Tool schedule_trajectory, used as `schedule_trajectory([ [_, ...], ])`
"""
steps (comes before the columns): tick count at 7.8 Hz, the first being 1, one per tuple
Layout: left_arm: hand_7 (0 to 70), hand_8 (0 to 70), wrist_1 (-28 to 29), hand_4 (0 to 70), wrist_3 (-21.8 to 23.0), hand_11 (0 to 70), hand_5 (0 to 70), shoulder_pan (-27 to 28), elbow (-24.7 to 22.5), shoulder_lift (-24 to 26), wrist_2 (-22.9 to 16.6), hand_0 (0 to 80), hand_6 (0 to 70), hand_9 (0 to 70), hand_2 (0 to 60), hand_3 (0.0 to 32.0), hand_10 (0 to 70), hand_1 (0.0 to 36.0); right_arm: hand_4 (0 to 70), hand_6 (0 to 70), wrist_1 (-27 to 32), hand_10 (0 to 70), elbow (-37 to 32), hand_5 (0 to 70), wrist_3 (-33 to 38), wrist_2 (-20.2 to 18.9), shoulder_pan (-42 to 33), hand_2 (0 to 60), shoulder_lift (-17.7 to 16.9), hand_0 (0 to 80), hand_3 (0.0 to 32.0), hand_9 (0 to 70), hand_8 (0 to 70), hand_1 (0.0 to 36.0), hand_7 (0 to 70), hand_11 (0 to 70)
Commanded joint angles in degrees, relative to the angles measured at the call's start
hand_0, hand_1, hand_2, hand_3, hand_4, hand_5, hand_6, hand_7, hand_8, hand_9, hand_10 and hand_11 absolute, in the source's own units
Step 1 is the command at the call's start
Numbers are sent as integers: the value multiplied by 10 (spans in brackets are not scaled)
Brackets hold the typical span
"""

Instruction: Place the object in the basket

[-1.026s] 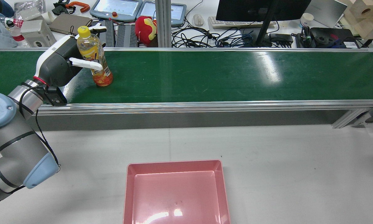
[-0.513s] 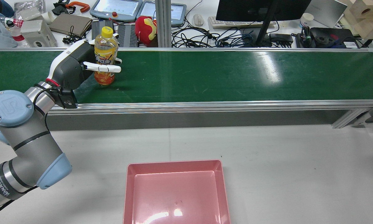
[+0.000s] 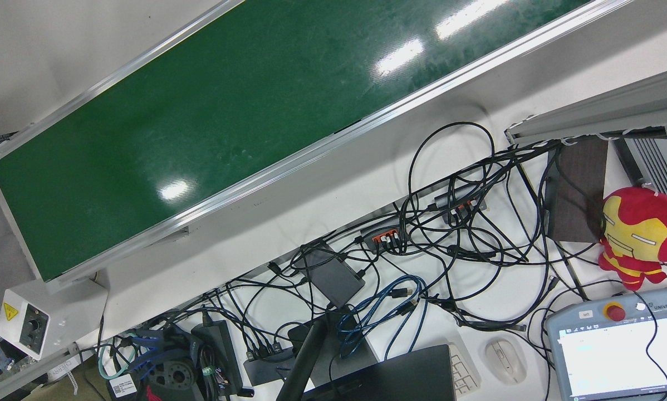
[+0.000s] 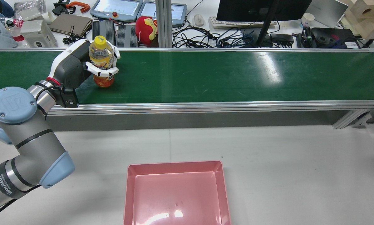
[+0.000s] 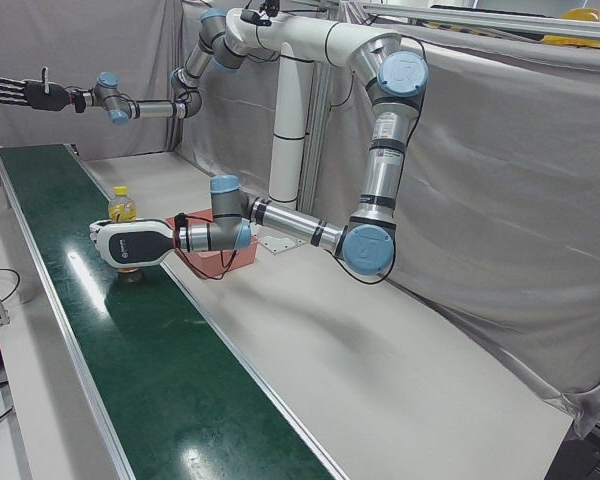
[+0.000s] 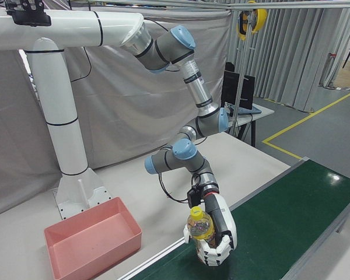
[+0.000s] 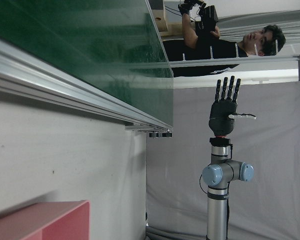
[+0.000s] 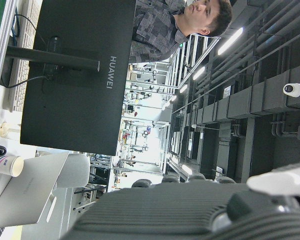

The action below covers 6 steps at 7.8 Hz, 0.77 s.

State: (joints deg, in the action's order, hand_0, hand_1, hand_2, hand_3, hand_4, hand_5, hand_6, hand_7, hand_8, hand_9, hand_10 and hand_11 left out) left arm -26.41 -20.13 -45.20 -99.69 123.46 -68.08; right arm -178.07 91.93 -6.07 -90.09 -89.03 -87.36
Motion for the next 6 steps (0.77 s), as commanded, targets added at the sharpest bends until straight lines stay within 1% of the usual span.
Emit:
schedule_trajectory([
  [1,700,700,-58,700,-1,700,700,6,-86,-1,-30,575,700,700,600,0,700,350,0,0,0,0,0,0,0,0,0,0,0,0,0,0,0,0,0,0],
  [2,700,700,-73,700,-3,700,700,7,-115,-1,-58,550,700,700,600,0,700,335,0,0,0,0,0,0,0,0,0,0,0,0,0,0,0,0,0,0],
  [3,700,700,-78,700,-5,700,700,15,-142,-3,-74,550,700,700,600,0,700,338,0,0,0,0,0,0,0,0,0,0,0,0,0,0,0,0,0,0],
  [4,700,700,-44,700,-2,700,700,63,-145,-6,-77,560,700,700,600,0,700,347,0,0,0,0,0,0,0,0,0,0,0,0,0,0,0,0,0,0],
  [6,700,700,-37,700,-11,700,700,152,-150,-5,-119,506,700,700,600,0,700,290,0,0,0,0,0,0,1,0,0,0,0,0,0,0,0,0,0,0],
])
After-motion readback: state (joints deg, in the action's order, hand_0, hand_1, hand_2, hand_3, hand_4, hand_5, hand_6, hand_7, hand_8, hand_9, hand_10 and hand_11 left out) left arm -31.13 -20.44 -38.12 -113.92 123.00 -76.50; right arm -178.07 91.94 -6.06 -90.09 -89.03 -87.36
